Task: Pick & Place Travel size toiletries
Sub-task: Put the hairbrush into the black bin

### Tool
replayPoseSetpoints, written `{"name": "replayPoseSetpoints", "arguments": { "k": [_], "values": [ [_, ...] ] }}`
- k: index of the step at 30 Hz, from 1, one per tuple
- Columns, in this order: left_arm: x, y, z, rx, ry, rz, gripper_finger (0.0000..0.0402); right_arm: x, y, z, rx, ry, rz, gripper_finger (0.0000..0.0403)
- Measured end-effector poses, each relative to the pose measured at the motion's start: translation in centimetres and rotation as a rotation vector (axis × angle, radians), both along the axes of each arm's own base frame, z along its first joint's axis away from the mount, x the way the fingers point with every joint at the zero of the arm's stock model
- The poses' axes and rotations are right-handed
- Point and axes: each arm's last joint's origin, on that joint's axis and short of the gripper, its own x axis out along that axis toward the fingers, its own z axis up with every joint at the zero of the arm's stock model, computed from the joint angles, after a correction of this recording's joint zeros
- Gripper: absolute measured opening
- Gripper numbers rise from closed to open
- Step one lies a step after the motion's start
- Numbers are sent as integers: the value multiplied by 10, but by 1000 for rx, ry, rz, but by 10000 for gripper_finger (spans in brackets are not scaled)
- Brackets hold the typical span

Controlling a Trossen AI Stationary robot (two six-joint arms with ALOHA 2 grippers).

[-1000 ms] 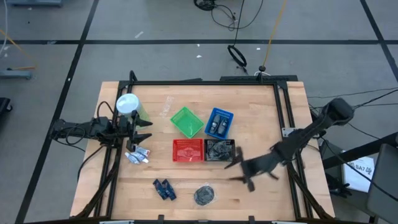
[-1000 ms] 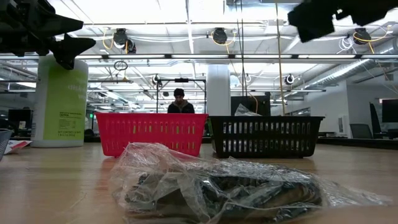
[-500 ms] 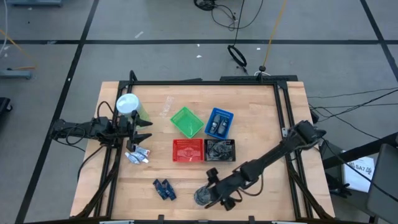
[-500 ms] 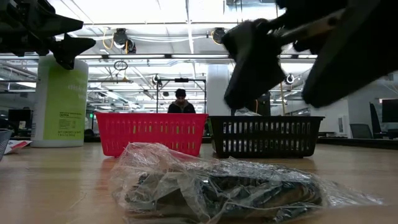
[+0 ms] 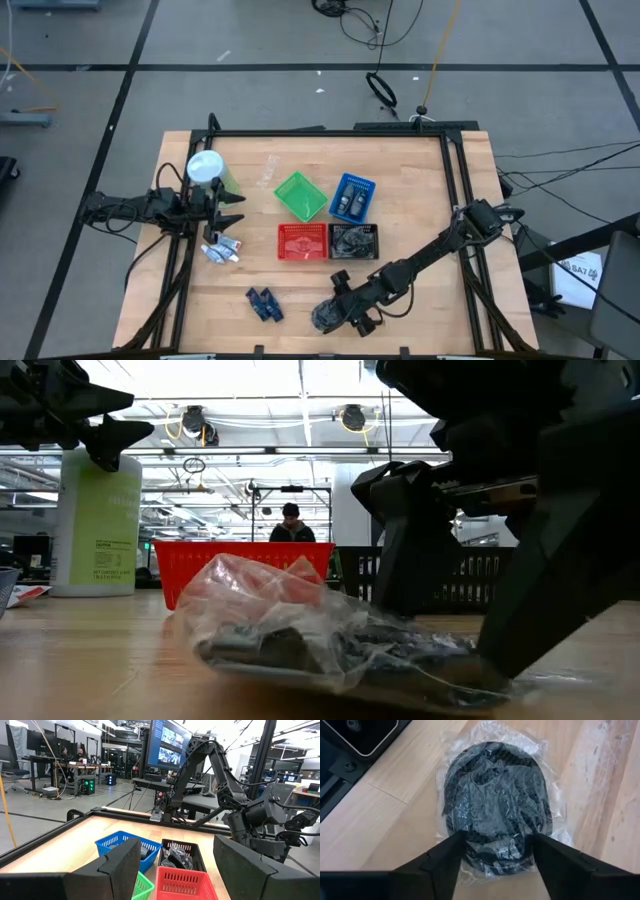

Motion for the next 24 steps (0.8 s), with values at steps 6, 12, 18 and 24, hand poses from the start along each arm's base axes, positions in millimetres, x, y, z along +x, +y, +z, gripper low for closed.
{"name": "replayPoseSetpoints", "arguments": {
  "k": [6,12,18,24],
  "values": [
    [0,0,0,0,0,0,248,-2,2,3,9,-2,-1,154],
    [0,0,0,0,0,0,248,-2,2,4,9,-3,1,68],
    [0,0,0,0,0,0,248,-6,5,10,3,-11,25,5],
    [0,0,0,0,1,0,248,-16,6,36,6,-32,47,2]
  ]
}}
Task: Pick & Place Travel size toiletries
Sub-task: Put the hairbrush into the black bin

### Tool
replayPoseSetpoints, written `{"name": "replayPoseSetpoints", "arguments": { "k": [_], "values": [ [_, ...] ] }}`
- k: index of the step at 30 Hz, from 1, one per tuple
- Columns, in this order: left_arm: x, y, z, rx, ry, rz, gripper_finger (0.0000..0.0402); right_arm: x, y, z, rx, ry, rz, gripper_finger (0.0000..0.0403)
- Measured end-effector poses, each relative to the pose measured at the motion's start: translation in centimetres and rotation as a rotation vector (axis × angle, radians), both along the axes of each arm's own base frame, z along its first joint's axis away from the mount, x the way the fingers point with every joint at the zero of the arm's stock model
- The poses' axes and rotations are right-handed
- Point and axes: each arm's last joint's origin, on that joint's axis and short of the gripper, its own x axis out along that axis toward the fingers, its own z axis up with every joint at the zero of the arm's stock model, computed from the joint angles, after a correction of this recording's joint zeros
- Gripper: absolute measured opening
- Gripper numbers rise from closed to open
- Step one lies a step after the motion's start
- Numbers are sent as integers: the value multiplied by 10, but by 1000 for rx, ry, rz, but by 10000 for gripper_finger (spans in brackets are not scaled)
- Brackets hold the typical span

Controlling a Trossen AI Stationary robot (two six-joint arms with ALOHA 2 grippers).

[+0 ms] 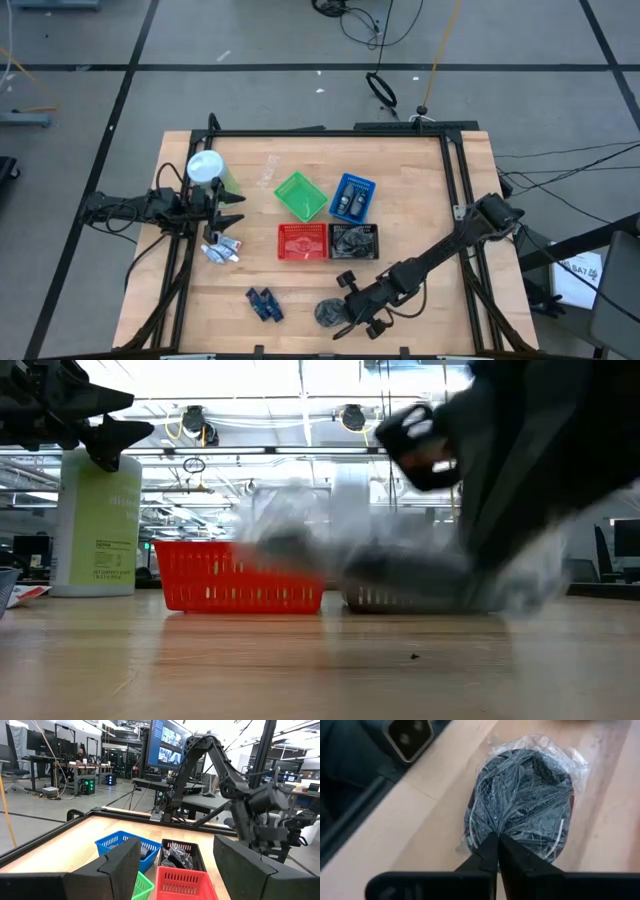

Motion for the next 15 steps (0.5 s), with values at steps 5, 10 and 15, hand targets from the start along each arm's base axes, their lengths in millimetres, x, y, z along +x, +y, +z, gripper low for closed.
{"name": "replayPoseSetpoints", "arguments": {
  "k": [5,10,15],
  "values": [
    [0,0,0,0,1,0,248,-12,-6,36,-7,-46,-19,1],
    [0,0,0,0,1,0,248,-31,-22,70,-135,-110,-143,1],
    [0,0,0,0,0,0,248,-53,-47,82,-239,-168,-261,1]
  ]
}}
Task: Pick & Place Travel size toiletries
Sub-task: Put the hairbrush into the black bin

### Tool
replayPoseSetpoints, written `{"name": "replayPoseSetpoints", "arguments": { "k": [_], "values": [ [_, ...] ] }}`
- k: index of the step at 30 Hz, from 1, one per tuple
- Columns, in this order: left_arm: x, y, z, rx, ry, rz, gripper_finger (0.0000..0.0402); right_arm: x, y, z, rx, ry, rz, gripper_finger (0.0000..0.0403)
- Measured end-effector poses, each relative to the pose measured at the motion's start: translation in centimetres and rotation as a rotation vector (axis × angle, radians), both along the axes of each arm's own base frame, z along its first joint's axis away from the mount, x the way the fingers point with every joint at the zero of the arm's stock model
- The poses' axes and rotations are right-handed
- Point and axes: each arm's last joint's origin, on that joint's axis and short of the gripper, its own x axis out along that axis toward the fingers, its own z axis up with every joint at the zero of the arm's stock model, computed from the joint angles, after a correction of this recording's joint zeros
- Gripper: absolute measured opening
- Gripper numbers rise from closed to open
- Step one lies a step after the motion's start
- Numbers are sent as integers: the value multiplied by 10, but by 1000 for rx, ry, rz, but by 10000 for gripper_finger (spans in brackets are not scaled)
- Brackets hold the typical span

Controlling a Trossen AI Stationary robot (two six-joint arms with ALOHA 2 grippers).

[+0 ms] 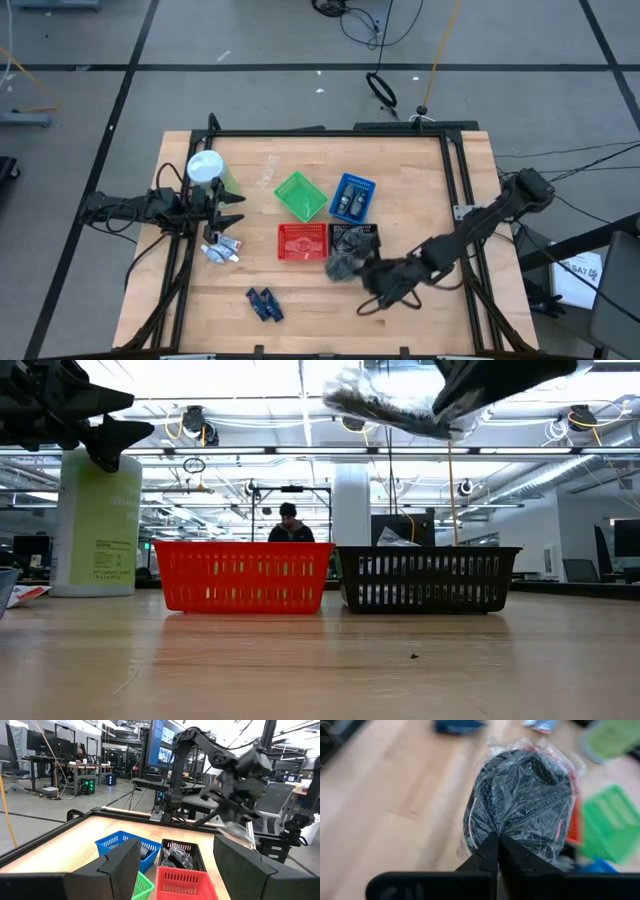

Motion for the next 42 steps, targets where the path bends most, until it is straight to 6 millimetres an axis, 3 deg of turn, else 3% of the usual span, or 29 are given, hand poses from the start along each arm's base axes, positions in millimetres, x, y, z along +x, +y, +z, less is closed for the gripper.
{"name": "replayPoseSetpoints", "arguments": {
  "k": [4,10,16,33,42],
  "values": [
    [0,0,0,0,0,0,248,-18,-26,-9,-69,-18,-95,0],
    [0,0,0,0,0,-1,248,-38,-64,-49,-97,-41,-162,0],
    [0,0,0,0,0,0,248,-45,-88,-79,16,-89,-140,0],
    [0,0,0,0,0,-1,248,-49,-90,-86,151,-41,-84,2],
    [0,0,0,0,0,0,248,-49,-90,-86,181,-43,-111,63]
  ]
}}
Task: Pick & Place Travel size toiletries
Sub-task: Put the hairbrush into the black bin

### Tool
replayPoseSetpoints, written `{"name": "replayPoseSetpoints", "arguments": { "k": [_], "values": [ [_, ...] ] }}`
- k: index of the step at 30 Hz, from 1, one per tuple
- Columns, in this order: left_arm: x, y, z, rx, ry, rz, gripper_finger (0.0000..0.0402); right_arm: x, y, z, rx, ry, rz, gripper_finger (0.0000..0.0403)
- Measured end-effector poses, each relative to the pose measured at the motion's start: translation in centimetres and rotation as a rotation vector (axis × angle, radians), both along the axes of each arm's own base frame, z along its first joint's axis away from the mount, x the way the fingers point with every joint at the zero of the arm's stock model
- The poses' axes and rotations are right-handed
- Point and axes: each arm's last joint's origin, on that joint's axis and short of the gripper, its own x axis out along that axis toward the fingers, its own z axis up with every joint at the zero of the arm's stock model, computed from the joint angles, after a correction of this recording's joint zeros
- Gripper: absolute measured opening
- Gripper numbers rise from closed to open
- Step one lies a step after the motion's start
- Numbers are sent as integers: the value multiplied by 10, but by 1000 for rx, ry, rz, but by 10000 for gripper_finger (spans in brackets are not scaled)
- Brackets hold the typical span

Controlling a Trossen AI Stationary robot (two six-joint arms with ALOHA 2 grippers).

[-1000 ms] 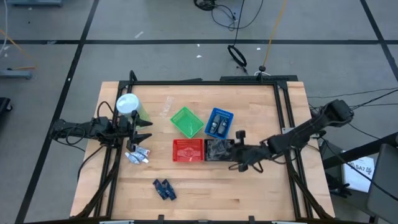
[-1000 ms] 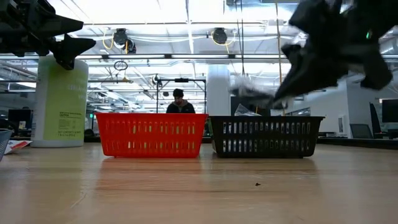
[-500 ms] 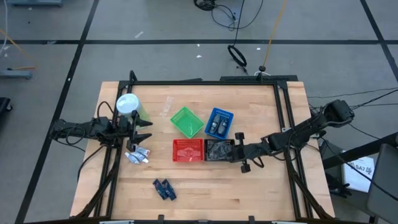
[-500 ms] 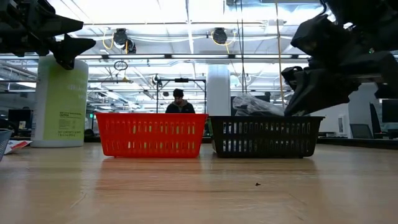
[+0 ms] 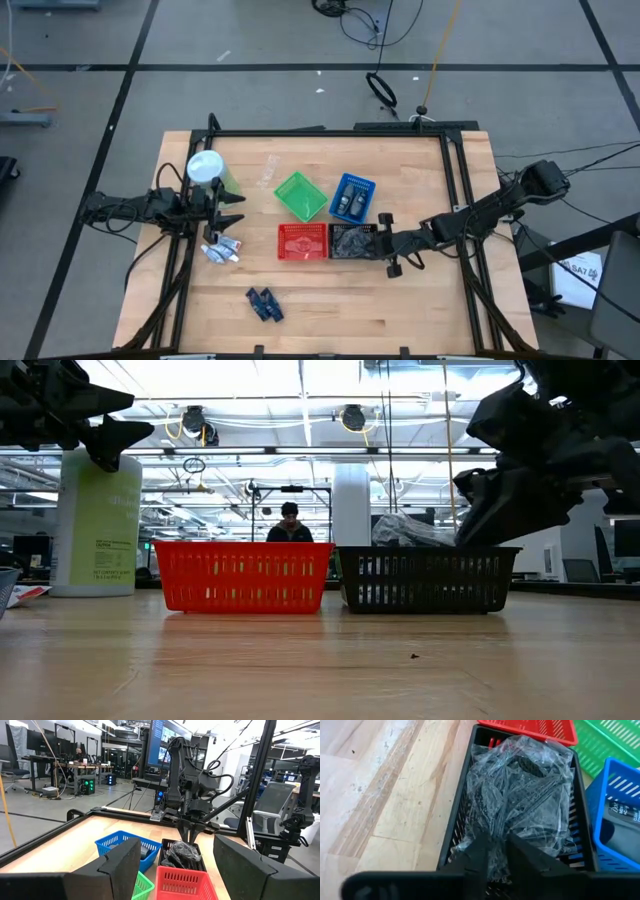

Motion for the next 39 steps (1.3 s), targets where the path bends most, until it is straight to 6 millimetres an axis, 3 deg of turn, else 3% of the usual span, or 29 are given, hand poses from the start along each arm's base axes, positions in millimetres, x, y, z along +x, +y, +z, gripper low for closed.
{"name": "replayPoseSetpoints", "arguments": {
  "k": [7,16,20,26,29,33,39],
  "values": [
    [0,0,0,0,0,0,248,3,1,5,22,-57,-1,117],
    [0,0,0,0,0,0,248,8,3,26,39,-154,10,138],
    [0,0,0,0,0,0,248,18,6,43,5,-69,10,110],
    [0,0,0,0,0,0,248,35,11,66,-57,14,3,16],
    [0,0,0,0,0,0,248,43,9,71,-89,58,8,8],
    [0,0,0,0,0,0,248,54,1,69,-72,72,-4,1],
    [0,0,0,0,1,0,248,64,-11,39,-59,210,-38,1]
  ]
}}
